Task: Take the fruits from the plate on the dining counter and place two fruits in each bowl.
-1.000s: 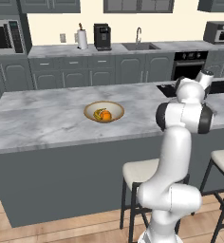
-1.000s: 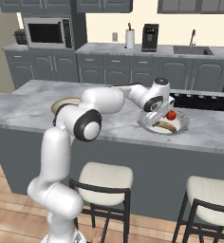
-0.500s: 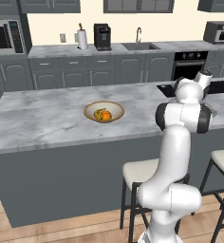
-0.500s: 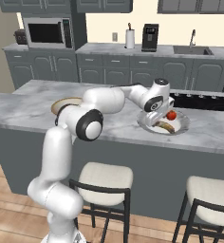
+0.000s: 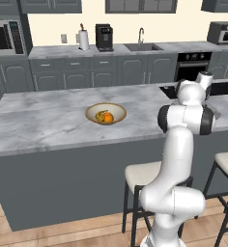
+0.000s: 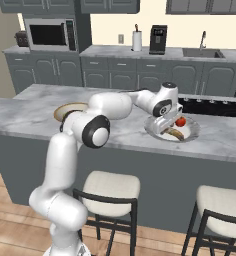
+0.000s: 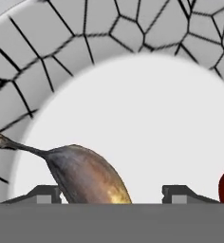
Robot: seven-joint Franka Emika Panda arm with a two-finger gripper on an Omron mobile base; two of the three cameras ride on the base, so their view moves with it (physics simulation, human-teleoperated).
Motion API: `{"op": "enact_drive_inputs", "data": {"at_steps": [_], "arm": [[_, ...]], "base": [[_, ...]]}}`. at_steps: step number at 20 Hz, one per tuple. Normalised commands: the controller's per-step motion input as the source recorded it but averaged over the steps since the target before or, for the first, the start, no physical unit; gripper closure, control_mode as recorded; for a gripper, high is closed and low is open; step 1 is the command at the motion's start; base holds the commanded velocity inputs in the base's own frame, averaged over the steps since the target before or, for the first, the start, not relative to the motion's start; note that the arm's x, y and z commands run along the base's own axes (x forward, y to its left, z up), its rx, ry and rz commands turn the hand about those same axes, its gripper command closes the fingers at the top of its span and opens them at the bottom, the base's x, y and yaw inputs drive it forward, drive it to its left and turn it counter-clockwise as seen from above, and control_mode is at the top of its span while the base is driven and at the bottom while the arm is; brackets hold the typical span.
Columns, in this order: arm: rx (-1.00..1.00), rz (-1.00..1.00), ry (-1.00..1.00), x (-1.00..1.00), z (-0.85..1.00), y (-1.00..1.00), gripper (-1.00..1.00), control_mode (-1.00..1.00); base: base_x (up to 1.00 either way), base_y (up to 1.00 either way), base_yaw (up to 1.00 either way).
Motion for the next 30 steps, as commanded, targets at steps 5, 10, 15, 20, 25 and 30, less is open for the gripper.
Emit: {"op": "enact_drive_inputs", "data": {"at_steps": [5, 10, 15, 20, 25, 30], "arm": [[0.00, 0.00, 0.00, 0.00, 0.00, 0.00, 1.00, -1.00], [0.00, 0.00, 0.00, -0.19, 0.09, 0.00, 1.00, -1.00], [0.00, -0.07, 0.00, -0.74, 0.37, 0.19, 1.00, -1.00], [0.00, -0.15, 0.01, -0.76, 0.68, 0.56, 1.00, -1.00], [0.00, -0.17, 0.01, -0.82, 0.42, 0.67, 1.00, -1.00], [-0.02, -0.26, 0.00, -0.72, 0.05, 0.65, 1.00, -1.00]], "base": [[0.00, 0.00, 0.00], [0.00, 0.00, 0.00], [0.00, 0.00, 0.00], [0.00, 0.00, 0.00], [0.00, 0.00, 0.00], [0.00, 0.00, 0.00]]}}
